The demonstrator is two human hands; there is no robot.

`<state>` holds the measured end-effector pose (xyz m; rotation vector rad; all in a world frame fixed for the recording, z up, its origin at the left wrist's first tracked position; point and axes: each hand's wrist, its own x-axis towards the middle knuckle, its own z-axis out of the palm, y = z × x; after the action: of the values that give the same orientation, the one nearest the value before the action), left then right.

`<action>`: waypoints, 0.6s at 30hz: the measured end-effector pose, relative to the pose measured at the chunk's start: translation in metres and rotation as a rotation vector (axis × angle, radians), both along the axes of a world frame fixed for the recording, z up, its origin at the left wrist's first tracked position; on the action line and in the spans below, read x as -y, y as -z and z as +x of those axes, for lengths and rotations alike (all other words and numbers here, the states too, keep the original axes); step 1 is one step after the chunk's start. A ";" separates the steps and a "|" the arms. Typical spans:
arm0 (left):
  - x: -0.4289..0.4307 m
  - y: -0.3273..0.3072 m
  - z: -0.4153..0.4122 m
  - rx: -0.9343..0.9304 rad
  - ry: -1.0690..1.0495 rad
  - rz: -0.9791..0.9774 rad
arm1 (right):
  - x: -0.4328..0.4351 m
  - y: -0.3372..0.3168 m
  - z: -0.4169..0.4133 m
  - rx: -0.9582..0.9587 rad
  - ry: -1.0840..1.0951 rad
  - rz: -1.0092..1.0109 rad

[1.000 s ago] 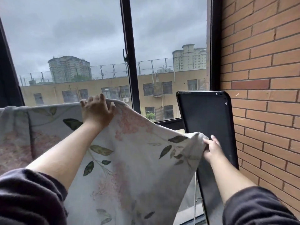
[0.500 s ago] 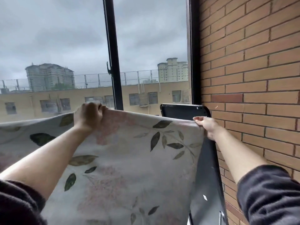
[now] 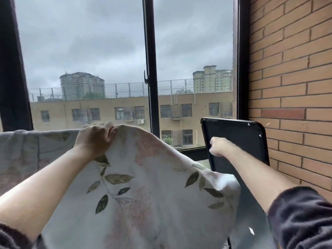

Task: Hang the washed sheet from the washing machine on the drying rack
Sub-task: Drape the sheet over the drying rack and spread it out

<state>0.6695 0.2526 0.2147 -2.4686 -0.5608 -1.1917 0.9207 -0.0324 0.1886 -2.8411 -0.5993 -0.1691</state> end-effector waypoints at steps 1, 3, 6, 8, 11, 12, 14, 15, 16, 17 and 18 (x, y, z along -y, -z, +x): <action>-0.005 0.001 -0.004 -0.001 0.003 0.005 | -0.022 -0.007 -0.012 0.026 -0.128 0.099; -0.015 0.003 -0.014 0.004 -0.014 0.001 | -0.071 -0.023 -0.052 0.083 -0.397 0.299; -0.029 0.005 -0.033 0.023 -0.050 -0.004 | -0.136 -0.044 -0.125 0.214 -0.678 0.419; -0.034 0.008 -0.042 0.022 -0.062 -0.019 | -0.170 -0.048 -0.155 0.284 -0.741 0.355; -0.043 0.012 -0.055 0.032 -0.059 -0.038 | -0.206 -0.038 -0.172 0.456 -0.660 0.364; -0.048 0.012 -0.061 0.044 -0.061 -0.044 | -0.210 -0.032 -0.174 0.558 -0.599 0.402; -0.064 0.011 -0.080 0.094 -0.067 -0.052 | -0.211 -0.024 -0.173 0.694 -0.489 0.431; -0.075 0.011 -0.095 0.112 -0.072 -0.061 | -0.212 -0.023 -0.174 0.719 -0.450 0.433; -0.086 0.010 -0.109 0.114 -0.078 -0.056 | -0.212 -0.024 -0.175 0.718 -0.429 0.451; -0.093 0.009 -0.117 0.098 -0.092 -0.054 | -0.207 -0.025 -0.173 0.717 -0.422 0.471; -0.102 0.007 -0.132 0.071 -0.119 -0.045 | -0.209 -0.025 -0.178 0.716 -0.422 0.483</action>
<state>0.5379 0.3550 0.2077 -2.3995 -0.7508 -1.2363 0.7425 0.1769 0.2139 -2.0804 -1.0916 -1.1025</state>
